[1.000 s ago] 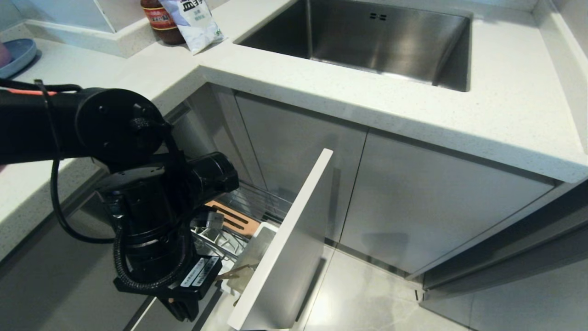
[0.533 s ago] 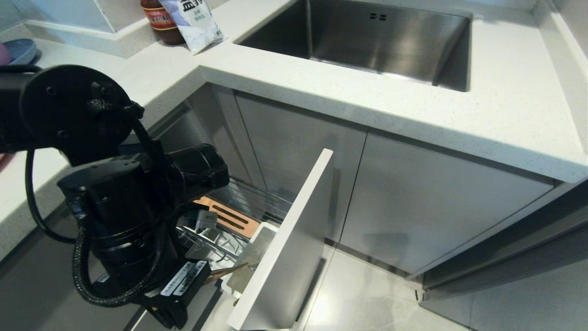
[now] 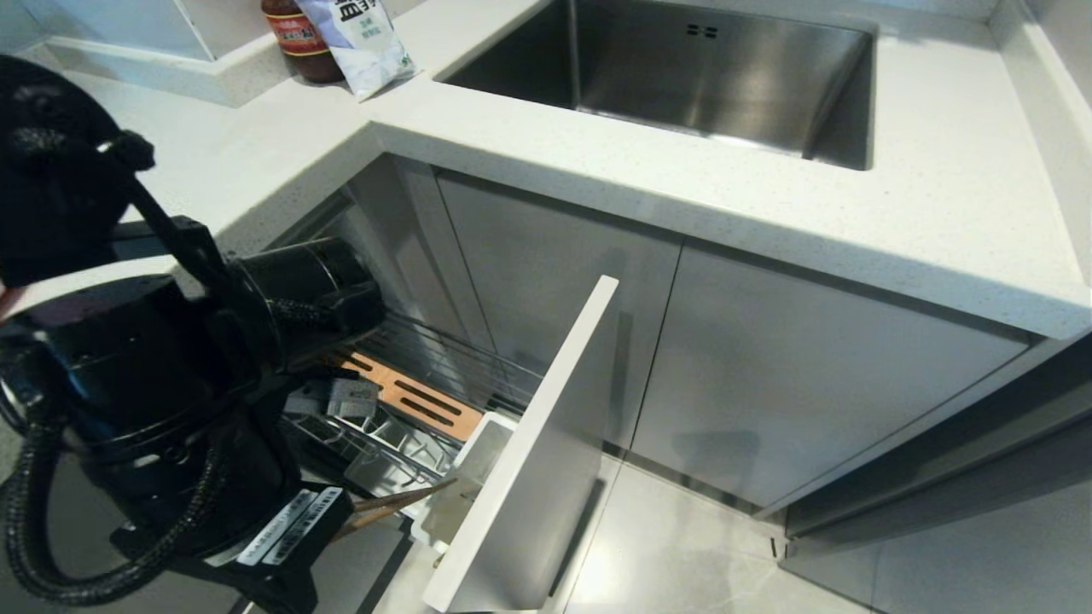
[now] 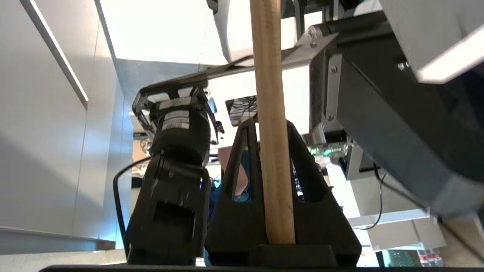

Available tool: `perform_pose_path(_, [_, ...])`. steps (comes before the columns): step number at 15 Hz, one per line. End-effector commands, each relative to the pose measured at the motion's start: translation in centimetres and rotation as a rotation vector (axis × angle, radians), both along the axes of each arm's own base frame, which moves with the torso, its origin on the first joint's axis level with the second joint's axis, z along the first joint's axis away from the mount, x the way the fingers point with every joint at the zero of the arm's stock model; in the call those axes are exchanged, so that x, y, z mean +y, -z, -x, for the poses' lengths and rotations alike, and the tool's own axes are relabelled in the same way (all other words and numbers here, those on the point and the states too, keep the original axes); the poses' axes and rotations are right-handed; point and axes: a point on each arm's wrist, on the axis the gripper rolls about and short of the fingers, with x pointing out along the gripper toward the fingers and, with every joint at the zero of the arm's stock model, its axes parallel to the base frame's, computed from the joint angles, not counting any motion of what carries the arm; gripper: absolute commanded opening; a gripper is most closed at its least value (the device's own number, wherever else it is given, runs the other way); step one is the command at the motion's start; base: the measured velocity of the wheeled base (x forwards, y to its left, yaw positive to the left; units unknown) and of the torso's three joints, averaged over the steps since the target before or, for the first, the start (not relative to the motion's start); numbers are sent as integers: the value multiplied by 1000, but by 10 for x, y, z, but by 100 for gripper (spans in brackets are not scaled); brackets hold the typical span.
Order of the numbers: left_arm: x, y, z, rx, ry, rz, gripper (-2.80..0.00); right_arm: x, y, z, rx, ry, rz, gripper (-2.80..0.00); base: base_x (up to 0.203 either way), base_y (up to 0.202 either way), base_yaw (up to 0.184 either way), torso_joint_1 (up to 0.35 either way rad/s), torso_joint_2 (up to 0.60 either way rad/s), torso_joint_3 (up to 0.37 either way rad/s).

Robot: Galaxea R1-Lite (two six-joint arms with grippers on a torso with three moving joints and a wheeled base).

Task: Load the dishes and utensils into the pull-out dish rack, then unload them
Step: Take the chopsticks out of the cupboard

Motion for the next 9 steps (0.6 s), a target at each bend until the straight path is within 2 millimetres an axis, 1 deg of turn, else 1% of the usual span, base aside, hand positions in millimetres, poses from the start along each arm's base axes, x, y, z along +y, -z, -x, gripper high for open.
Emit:
perform_pose_path(1, [6, -12, 12, -26, 12, 23, -280, 0, 0, 0, -1, 0, -1, -280, 0, 0, 0, 0, 0, 0])
perform_pose_path(6, [22, -33, 32, -115, 19, 88, -280, 0, 0, 0, -1, 0, -1, -280, 0, 0, 0, 0, 0, 0])
perform_pose_path(9, [32, -52, 46, -200, 28, 157, -280, 0, 0, 0, -1, 0, 1, -280, 0, 0, 0, 0, 0, 0])
